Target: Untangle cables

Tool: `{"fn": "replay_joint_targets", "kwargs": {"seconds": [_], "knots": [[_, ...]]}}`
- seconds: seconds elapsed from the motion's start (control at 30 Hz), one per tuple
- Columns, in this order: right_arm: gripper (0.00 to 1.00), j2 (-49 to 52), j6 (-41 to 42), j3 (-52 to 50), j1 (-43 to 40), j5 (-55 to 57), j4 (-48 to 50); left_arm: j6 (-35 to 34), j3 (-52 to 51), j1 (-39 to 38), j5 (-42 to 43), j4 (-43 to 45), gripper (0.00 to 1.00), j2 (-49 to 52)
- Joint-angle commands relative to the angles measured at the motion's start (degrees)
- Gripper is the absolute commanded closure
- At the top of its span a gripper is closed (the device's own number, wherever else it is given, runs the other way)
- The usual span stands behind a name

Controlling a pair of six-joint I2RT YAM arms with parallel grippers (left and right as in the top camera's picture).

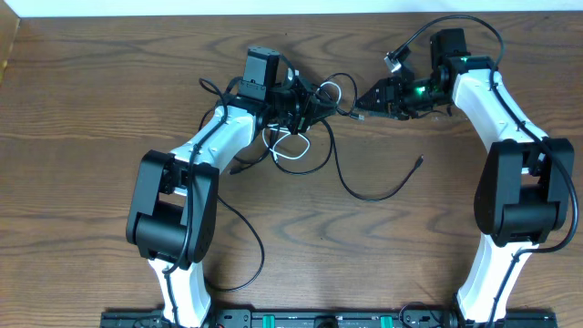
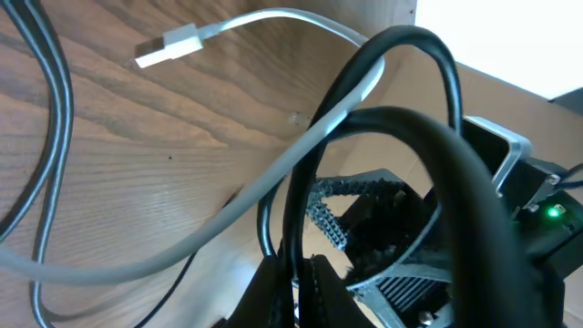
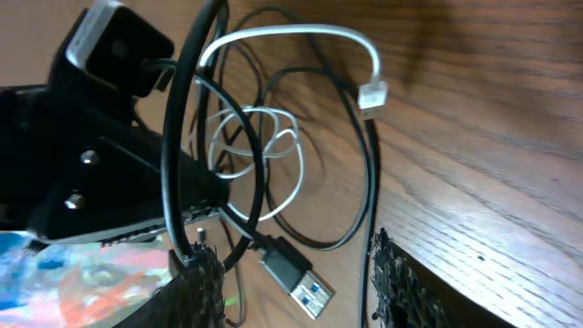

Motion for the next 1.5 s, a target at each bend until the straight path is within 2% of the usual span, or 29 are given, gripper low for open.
{"fn": "replay_joint_targets", "kwargs": {"seconds": [0.0, 0.1, 0.2, 0.3, 0.37, 0.47, 0.5, 0.53, 0.63, 1.13, 1.17, 1.2, 1.3, 1.33, 1.47], "knots": [[0.49, -1.2, 0.2, 0.5, 0.6, -3.5, 0.4, 3.3, 0.5, -0.3, -0.3, 0.0, 0.93, -0.7], [0.48, -1.2, 2.2, 0.5, 0.9, -3.5, -0.5, 3.2, 0.5, -0.6, -1.0, 0.0, 0.92, -0.7], [0.53, -1.2, 4.0, 0.5, 0.9, -3.5, -2.1, 3.3, 0.5, -0.6, -2.3, -0.3, 0.93, -0.7], [0.74, -1.2, 4.0, 0.5, 0.9, -2.9, -3.0, 4.2, 0.5, -0.6, -3.7, -1.4, 0.93, -0.7], [0.78, -1.2, 4.0, 0.5, 0.9, -2.9, -3.8, 4.2, 0.5, -0.5, -5.8, -3.3, 0.93, -0.7], [0.74, -1.2, 3.5, 0.5, 0.9, -2.4, -5.2, 4.2, 0.5, -0.2, -8.2, -5.1, 0.93, -0.7], [0.69, -1.2, 3.0, 0.5, 0.8, -2.4, -5.3, 4.4, 0.5, -0.1, -8.2, -5.1, 0.93, -0.7], [0.54, -1.2, 2.2, 0.5, 0.9, -2.4, -4.3, 4.3, 0.5, -0.1, -8.1, -5.1, 0.93, -0.7], [0.45, -1.2, 2.2, 0.5, 0.9, -2.3, -1.3, 4.3, 0.5, -0.2, -6.7, -5.1, 0.92, -0.7], [0.45, -1.2, 7.2, 0.5, 5.1, 5.7, 3.1, 2.3, 0.5, -1.6, 1.7, -2.4, 0.92, -0.7], [0.46, -1.2, 8.6, 0.5, 5.1, 7.3, 3.2, 2.3, 0.5, -1.7, 1.8, -2.3, 0.93, -0.7], [0.53, -1.2, 9.9, 0.5, 5.1, 9.0, 3.3, 2.4, 0.5, -1.7, 1.8, -2.3, 0.93, -0.7], [0.95, -1.2, 10.4, 0.5, 5.1, 11.8, 2.9, 2.7, 0.5, -1.5, 0.3, -2.3, 0.93, -0.7], [0.99, -1.2, 10.3, 0.5, 5.1, 13.2, 2.2, 2.8, 0.5, -1.3, -0.6, -2.3, 0.93, -0.7], [0.99, -1.2, 8.0, 0.5, 5.1, 24.3, -3.9, 2.8, 0.5, 0.4, -5.1, -2.2, 0.93, -0.7]]}}
